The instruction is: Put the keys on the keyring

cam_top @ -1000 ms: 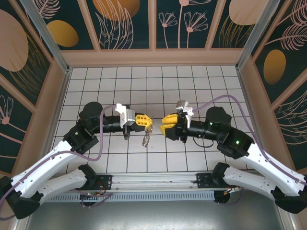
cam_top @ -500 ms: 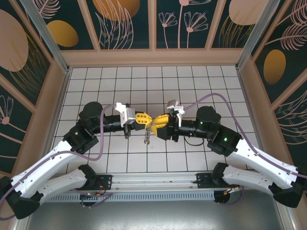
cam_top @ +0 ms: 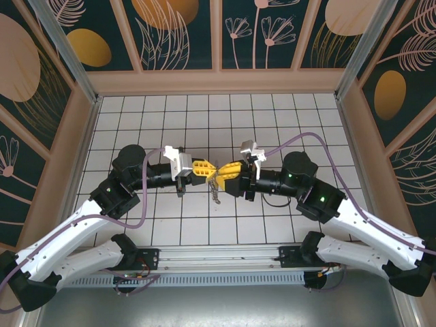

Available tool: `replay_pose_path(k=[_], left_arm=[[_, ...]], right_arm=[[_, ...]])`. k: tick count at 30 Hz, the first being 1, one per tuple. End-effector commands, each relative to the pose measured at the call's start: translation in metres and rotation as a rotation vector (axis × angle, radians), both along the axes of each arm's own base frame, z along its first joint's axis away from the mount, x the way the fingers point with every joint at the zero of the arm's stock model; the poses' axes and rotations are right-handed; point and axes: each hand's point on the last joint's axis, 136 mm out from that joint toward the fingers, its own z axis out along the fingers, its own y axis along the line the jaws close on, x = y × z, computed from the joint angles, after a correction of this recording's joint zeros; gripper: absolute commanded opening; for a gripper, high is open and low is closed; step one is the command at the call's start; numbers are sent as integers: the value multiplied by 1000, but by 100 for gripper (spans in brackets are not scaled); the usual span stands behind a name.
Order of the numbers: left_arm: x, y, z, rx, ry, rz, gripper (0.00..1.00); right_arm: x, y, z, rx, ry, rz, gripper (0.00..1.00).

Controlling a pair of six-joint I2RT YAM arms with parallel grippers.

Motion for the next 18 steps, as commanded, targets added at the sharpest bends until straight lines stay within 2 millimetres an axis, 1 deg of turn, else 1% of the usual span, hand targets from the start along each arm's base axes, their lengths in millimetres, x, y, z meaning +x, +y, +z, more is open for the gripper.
replay_pose_path(k=[1,10,13,18], left_arm=[[-4,4,21,-51,-66,0,0],[-5,3,21,-51,-64,-6,0],[-5,3,20,-51,-64,-10,0],[-5,4,21,-51,-67,-6,0]], right_arm=[[3,-3,10,49,-12,-17,27],[8,2,7,43,-2,-11,26],[13,3,3,32,8,-20,20],[22,2,-4,9,36,-44,16]])
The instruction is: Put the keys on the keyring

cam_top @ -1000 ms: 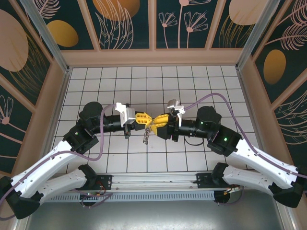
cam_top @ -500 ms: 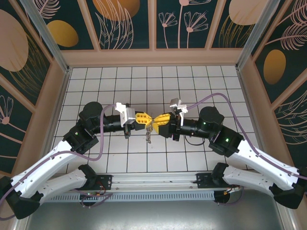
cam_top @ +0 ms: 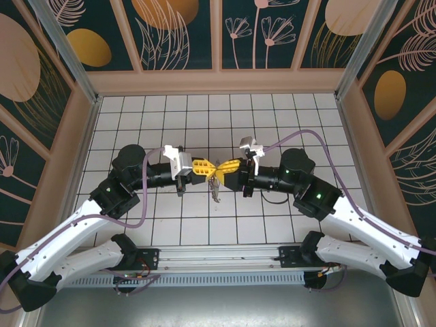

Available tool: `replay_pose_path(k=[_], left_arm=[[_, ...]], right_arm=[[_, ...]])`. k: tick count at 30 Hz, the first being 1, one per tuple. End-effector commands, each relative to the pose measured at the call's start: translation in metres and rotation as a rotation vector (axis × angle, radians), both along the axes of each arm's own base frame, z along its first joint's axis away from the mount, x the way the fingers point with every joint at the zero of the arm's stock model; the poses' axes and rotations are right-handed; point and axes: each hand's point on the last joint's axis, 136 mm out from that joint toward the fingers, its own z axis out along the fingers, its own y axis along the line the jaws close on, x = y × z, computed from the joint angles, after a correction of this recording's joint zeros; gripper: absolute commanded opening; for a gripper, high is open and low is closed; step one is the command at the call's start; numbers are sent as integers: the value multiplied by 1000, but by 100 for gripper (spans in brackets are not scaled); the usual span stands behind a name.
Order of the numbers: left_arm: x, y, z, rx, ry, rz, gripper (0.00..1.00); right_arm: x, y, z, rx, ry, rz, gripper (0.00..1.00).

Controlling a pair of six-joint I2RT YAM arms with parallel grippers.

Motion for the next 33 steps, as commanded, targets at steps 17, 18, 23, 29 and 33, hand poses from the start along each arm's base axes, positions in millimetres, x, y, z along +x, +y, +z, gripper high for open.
replay_pose_path(k=[17,18,23,29,33], left_arm=[[-18,5,30,-89,-76,-65,0],[-19,6,31,-93,-79,-67,0],[-21,6,32,-93,-86,-76,0],[-22,6,31,-89,-87,-84,0],[-24,5,33,-88,-88,-97,0]], right_arm=[[15,-5,-2,-31,-6,-29,0],[16,-5,-3,-36,-1,-35,0],[20,-11,-5,-39,6,-56,0],[28,-18,-2,-50,-5,-91,0],[32,-13,-4,-73,-13,-78,0]])
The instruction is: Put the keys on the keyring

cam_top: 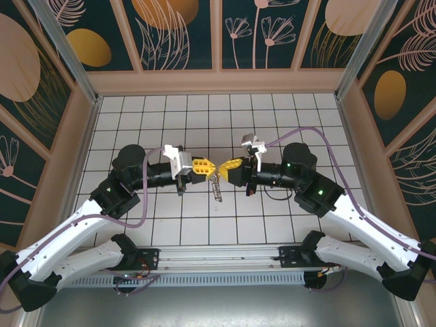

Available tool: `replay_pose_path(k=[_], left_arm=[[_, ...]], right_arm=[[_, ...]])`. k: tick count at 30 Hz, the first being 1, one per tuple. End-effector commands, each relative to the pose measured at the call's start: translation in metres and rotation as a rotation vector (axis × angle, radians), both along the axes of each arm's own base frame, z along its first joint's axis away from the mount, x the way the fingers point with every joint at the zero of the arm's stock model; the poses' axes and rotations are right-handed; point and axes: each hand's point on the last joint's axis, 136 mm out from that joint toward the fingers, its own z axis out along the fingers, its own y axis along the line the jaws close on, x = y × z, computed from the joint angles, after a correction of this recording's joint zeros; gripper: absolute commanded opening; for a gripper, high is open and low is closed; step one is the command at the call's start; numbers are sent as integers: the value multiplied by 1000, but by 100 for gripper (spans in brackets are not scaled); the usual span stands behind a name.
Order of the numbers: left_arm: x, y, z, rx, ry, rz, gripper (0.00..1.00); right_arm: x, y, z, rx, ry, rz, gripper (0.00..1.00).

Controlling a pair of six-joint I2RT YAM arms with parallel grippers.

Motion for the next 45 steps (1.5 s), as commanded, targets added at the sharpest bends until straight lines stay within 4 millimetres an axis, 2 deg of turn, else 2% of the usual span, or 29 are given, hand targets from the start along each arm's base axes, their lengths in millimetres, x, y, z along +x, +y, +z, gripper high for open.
replay_pose_path(k=[1,12,21,30,34,41,45], left_arm=[[-26,4,32,-83,-85,-107,0],[-22,1,25,-58,-74,-106,0],[-26,1,30,-75,-69,-131,0],[-30,3,34,-95,-76,-139,0],[-35,5,42,-123,-85,-162,0],[-50,10,63,-185,-95,-225,0],[-55,14,69,-206,-88,-239,0]], right_arm=[[25,-4,-4,-51,-18,-99,0],[33,-4,-10,-164,-77,-135,0],[34,8,-26,-276,-132,-168,0],[35,6,-36,-329,-137,-211,0],[33,3,-29,-282,-120,-203,0],[21,-1,4,-135,-146,-143,0],[20,2,8,-125,-156,-121,0]])
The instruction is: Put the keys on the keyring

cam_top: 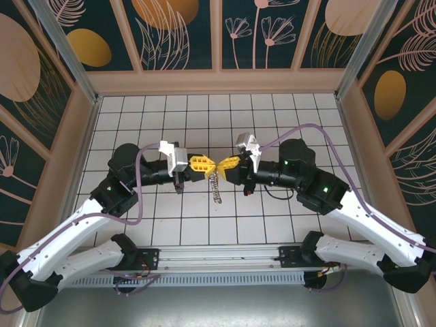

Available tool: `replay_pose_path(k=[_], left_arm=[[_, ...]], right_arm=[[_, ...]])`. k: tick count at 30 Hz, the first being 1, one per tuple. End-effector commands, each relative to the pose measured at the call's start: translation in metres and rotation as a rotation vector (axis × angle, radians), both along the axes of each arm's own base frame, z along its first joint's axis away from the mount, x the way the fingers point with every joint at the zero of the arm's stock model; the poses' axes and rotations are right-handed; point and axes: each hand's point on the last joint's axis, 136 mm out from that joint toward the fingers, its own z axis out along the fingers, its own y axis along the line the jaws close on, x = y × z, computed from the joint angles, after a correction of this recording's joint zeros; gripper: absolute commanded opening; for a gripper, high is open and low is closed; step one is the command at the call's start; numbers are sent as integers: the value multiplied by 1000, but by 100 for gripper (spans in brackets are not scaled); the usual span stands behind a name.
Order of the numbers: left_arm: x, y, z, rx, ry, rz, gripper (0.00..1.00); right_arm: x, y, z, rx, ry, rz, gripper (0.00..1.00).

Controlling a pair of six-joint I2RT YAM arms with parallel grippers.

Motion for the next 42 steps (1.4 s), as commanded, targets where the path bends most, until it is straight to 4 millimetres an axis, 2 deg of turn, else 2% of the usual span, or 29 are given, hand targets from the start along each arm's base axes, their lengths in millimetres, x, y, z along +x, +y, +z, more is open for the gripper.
replay_pose_path(k=[1,11,17,20,25,29,42], left_arm=[[-49,14,50,-129,-111,-177,0],[-58,22,58,-163,-100,-193,0],[-56,21,56,-158,-102,-183,0],[-55,21,57,-158,-105,-182,0],[-50,18,53,-136,-99,-160,0],[-47,17,49,-120,-100,-141,0],[-41,14,43,-87,-100,-122,0]], right_arm=[[24,-2,-7,-12,8,-88,0],[35,12,0,5,17,-43,0],[30,12,8,34,9,-24,0],[25,6,10,32,-11,-28,1],[4,-7,15,43,-51,-10,23],[-13,-12,18,72,-42,48,32],[-45,-3,33,173,-15,234,35]])
